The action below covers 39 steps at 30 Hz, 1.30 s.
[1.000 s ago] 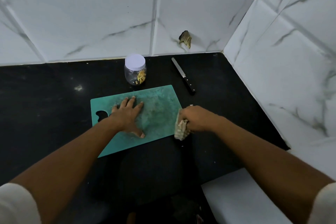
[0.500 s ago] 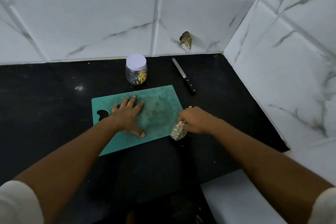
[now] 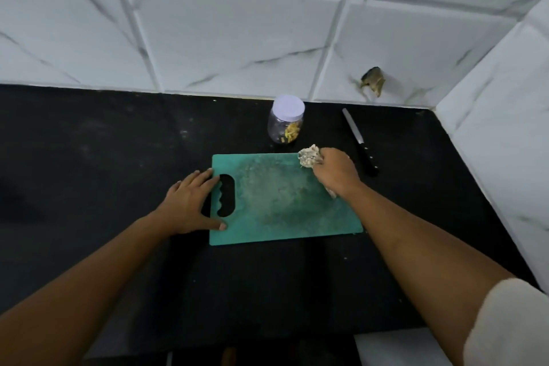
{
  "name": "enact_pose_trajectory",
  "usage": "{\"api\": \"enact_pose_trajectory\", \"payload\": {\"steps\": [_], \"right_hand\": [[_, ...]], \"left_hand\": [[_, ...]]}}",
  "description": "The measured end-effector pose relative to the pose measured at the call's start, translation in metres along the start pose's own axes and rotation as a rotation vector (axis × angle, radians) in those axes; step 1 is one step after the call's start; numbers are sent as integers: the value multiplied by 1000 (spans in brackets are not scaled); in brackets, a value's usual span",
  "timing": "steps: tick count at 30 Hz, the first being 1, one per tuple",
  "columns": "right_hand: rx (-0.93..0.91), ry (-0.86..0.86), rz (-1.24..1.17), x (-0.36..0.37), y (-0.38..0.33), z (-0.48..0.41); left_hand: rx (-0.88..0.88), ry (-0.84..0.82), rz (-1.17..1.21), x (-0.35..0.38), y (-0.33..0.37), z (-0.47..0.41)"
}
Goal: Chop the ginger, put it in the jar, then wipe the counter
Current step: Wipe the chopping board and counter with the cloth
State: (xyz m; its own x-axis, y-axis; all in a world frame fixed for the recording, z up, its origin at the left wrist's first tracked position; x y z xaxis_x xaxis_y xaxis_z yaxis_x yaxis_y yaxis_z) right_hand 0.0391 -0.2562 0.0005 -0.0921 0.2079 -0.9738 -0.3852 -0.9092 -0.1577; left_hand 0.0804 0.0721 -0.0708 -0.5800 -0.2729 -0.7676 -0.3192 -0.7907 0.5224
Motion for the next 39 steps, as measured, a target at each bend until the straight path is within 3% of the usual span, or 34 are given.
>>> {"api": "enact_pose_trajectory", "payload": {"steps": [3, 10, 18, 21, 24, 26, 30, 34, 39], "right_hand": [[-38, -16, 23, 22, -36, -4], [-317, -150, 78, 45, -100, -14], [-560, -399, 63, 50, -63, 69], [-435, -497, 7, 33, -50, 66], [-330, -253, -135, 5, -56, 48], [-380, -177, -118, 8, -77, 45], [-573, -244, 39, 53, -113, 76], [-607, -286, 96, 47, -70, 93], [-432, -420, 448, 13, 20, 82]], "left_hand": [[11, -12, 3, -3, -4, 5], [24, -11, 4, -5, -2, 8], [46, -11, -7, -4, -4, 9], [46, -24, -37, -7, -5, 6], [40, -30, -47, -9, -4, 5], [35, -23, -42, -7, -4, 6], [27, -10, -55, -7, -6, 5], [39, 3, -53, -7, -8, 6], [-18, -12, -36, -6, -3, 4]]}}
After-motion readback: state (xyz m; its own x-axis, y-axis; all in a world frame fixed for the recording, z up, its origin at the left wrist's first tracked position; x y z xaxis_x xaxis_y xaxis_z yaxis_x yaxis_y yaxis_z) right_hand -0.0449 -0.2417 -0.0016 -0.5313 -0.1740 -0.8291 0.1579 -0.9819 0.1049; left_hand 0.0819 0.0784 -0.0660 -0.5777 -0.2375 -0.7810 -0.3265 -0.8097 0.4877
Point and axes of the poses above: each hand's wrist, its own z-axis away from the middle knuckle, its own x-axis out of the palm, y = z × x, the point moved 5 cm from there along -z, towards the middle knuckle, and after that the axes turned 15 degrees about z, right-handed, at the moved point
